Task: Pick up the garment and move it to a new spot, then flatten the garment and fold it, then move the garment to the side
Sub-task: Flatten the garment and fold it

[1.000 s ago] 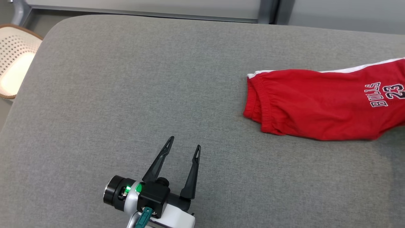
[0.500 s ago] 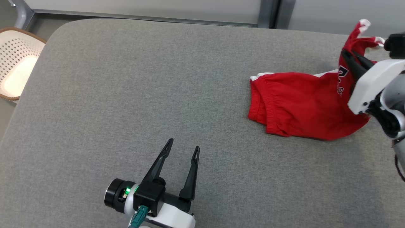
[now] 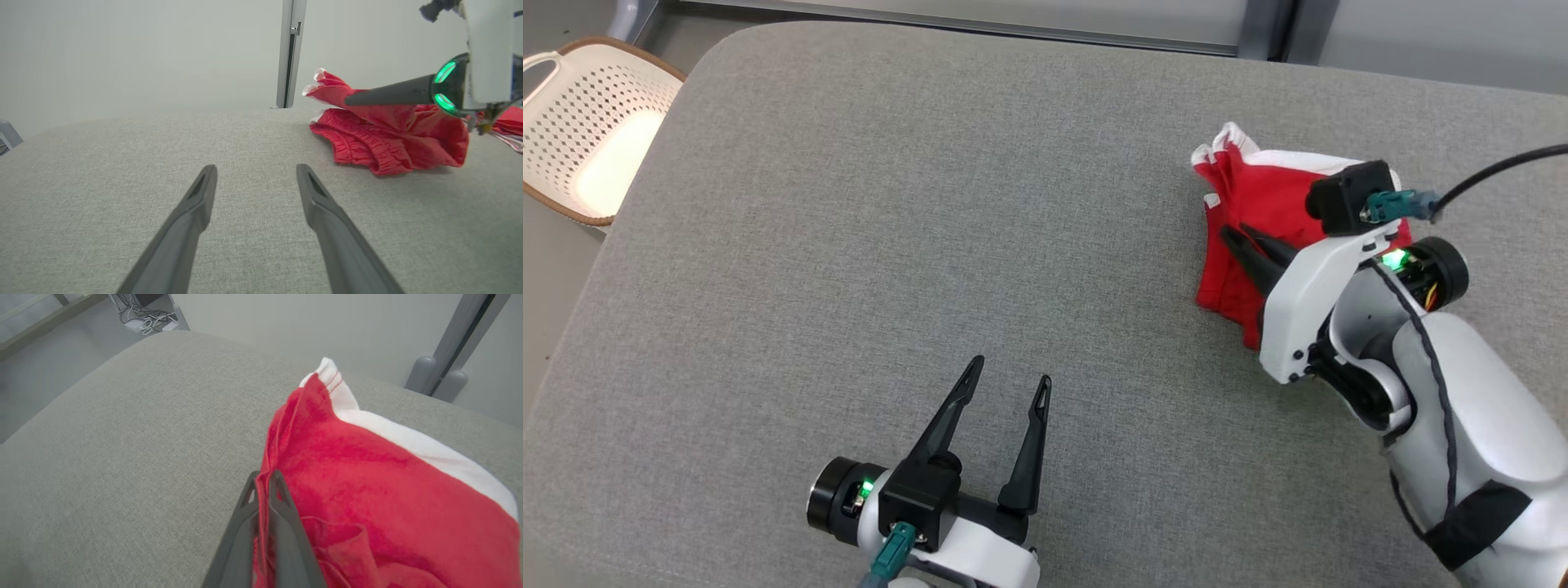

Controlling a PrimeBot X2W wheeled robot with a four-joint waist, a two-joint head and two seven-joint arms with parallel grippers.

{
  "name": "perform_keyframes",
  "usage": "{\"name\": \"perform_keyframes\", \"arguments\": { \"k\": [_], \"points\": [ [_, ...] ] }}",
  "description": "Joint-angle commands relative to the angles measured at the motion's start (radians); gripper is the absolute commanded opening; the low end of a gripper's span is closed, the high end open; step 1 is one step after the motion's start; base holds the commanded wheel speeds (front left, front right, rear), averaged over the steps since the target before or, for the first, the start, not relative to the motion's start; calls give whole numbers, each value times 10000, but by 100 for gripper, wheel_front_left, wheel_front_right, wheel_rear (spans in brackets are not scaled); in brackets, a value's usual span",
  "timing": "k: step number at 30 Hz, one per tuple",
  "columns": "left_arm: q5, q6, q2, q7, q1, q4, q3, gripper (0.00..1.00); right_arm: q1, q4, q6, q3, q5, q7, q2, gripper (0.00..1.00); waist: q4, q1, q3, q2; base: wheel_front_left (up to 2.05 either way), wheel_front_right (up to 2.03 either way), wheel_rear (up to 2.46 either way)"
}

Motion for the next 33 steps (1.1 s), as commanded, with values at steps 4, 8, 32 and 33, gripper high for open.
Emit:
{"name": "perform_keyframes", "arguments": {
  "k": [4, 8, 32, 33],
  "points": [
    [-74, 61, 31, -12, -145, 67, -5, 100, 367, -409, -4, -258, 276, -933, 403, 100, -141, 0, -112, 0, 0, 0, 0],
    [86, 47, 33, -12, -99, 25, 156, 100, 671, -873, -12, -930, 78, -2468, 183, 100, -439, 0, -321, 0, 0, 0, 0],
    [141, -370, 30, -12, -188, -58, 62, 100, 94, 859, -5, 2231, 26, -4414, -3905, 0, -226, 0, 145, 0, 0, 0, 0],
    [138, -375, 30, -12, -222, -41, 44, 100, -33, 905, -5, 2691, 206, -4477, -3965, 0, -215, 0, 145, 0, 0, 0, 0]
  ]
}}
